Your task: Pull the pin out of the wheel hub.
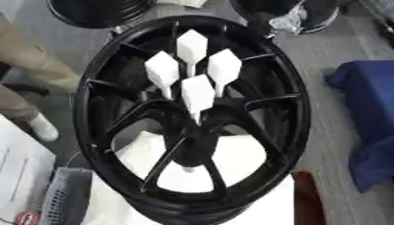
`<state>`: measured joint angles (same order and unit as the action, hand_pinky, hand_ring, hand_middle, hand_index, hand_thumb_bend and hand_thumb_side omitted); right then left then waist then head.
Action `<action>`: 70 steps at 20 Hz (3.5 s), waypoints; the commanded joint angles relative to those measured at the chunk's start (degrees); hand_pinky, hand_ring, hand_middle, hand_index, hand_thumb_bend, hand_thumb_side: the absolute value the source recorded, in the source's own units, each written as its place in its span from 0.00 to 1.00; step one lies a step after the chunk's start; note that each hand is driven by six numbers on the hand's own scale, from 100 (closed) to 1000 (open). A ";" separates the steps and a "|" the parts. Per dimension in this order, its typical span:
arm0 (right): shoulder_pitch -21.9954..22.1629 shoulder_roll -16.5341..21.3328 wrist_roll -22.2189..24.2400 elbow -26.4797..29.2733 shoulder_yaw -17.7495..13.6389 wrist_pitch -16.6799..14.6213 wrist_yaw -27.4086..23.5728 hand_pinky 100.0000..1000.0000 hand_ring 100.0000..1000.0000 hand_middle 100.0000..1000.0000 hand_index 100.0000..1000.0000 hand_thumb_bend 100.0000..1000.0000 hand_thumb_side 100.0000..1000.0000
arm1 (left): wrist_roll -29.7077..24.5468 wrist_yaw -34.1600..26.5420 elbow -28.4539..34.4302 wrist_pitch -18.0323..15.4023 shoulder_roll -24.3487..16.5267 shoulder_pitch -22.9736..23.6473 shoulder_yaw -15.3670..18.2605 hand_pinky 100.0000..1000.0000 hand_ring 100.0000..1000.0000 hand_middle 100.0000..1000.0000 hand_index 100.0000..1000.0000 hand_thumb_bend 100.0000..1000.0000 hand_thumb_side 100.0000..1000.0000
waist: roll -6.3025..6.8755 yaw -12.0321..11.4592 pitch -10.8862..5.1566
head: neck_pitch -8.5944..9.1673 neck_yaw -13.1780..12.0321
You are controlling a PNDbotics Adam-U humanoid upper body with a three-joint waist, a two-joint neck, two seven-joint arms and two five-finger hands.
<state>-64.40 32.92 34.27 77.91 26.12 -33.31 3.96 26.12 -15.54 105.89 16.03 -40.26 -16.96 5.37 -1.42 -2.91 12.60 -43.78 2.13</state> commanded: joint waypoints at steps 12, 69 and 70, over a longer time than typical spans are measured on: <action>2.09 -8.51 17.70 -0.10 -0.02 -18.66 5.85 0.82 0.75 0.76 0.82 0.10 0.52 | 1.64 -0.32 -1.68 -0.16 -3.94 4.94 2.63 0.65 0.76 0.50 0.69 0.84 0.49 | 0.52 1.10 -0.31 | 1.54 -3.62; 6.96 -6.58 17.70 5.31 -5.78 -17.38 19.61 0.77 0.70 0.71 0.81 0.13 0.53 | 1.73 -2.09 -3.64 -0.87 -3.98 6.99 3.03 0.66 0.76 0.51 0.68 0.81 0.49 | 0.46 3.79 3.51 | 3.85 -6.80; 6.88 -6.51 17.69 5.14 -5.79 -17.15 19.04 0.78 0.68 0.74 0.82 0.00 1.00 | 1.71 -2.08 -3.64 -0.86 -3.98 6.97 3.03 0.66 0.76 0.51 0.68 0.81 0.49 | 0.46 3.77 3.52 | 3.69 -6.74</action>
<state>-56.25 24.89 34.38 82.99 21.10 -33.19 24.52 27.97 -17.66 101.76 15.28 -42.32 -9.49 7.63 -1.21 0.96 16.94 -40.05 -4.73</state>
